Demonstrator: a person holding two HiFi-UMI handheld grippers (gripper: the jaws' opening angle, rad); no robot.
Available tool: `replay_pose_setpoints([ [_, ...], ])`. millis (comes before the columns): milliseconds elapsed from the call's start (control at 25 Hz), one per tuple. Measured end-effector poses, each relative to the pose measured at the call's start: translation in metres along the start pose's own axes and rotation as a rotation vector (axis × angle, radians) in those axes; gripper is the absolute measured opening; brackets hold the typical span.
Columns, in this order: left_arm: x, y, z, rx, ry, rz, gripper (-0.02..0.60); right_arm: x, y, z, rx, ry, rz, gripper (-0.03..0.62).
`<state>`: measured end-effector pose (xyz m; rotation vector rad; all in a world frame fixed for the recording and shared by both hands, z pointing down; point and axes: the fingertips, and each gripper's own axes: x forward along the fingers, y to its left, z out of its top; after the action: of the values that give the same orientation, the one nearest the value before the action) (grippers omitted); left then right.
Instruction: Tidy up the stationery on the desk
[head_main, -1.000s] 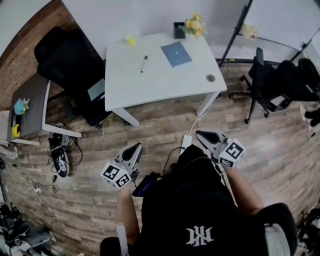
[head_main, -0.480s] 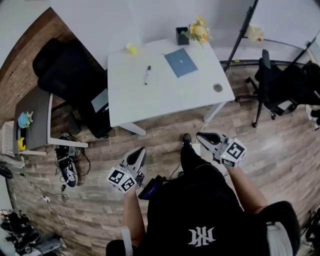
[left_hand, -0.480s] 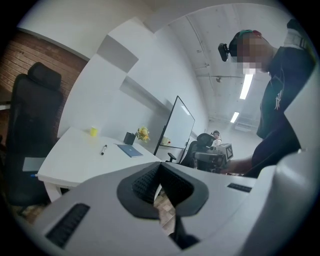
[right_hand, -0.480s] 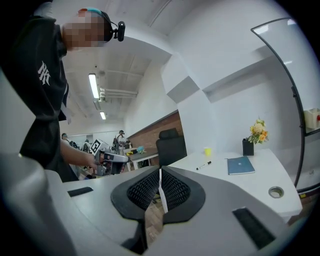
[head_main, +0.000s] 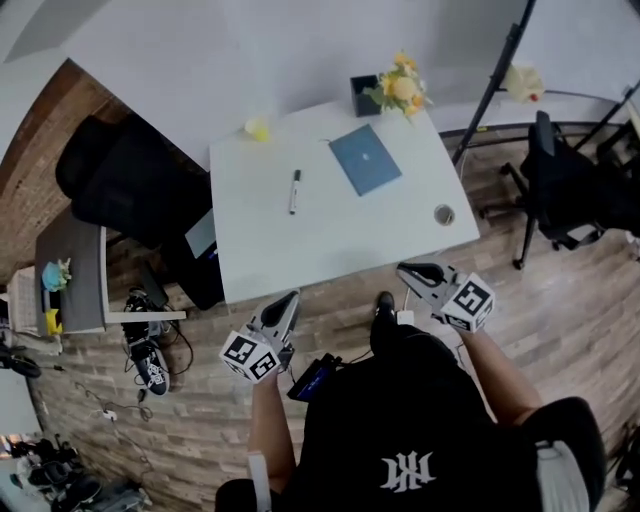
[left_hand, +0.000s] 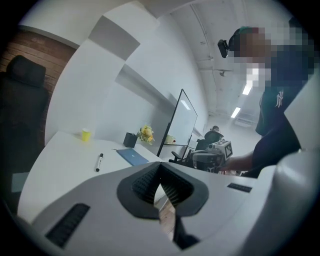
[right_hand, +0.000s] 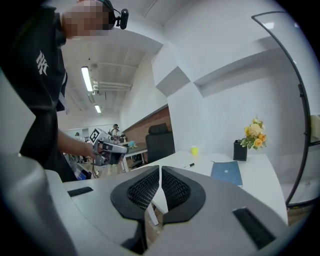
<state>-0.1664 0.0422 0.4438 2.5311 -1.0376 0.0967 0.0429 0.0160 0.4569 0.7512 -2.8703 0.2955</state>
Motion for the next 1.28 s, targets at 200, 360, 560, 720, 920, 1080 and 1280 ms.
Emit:
replay_pose_setpoints([
  [200, 0.044, 0.028, 0.023, 0.015, 0.025, 0.001, -0.003, 0.018, -0.050, 0.014, 0.004, -0.010, 0.020, 0.038],
  [360, 0.079, 0.039, 0.037, 0.021, 0.067, 0.000, -0.003, 0.031, -0.085, 0.017, 0.012, -0.018, 0.024, 0.040],
  [560, 0.116, 0.039, 0.056, 0.018, 0.080, -0.020, -0.003, 0.043, -0.114, 0.018, 0.003, -0.004, 0.040, 0.038],
  [720, 0.142, 0.034, 0.059, 0.028, 0.111, -0.072, -0.003, 0.049, -0.128, 0.022, 0.004, -0.021, 0.042, 0.040],
  [920, 0.150, 0.035, 0.056, -0.003, 0.119, -0.121, -0.003, 0.054, -0.138, 0.022, 0.020, -0.034, 0.006, 0.039],
  [1080, 0.163, 0.044, 0.055, -0.025, 0.145, -0.151, -0.003, 0.056, -0.150, 0.021, 0.046, -0.046, -0.023, 0.039],
  [1280, 0.172, 0.059, 0.064, -0.034, 0.157, -0.185, -0.003, 0.075, -0.152, 0.021, 0.043, -0.026, -0.036, 0.040],
])
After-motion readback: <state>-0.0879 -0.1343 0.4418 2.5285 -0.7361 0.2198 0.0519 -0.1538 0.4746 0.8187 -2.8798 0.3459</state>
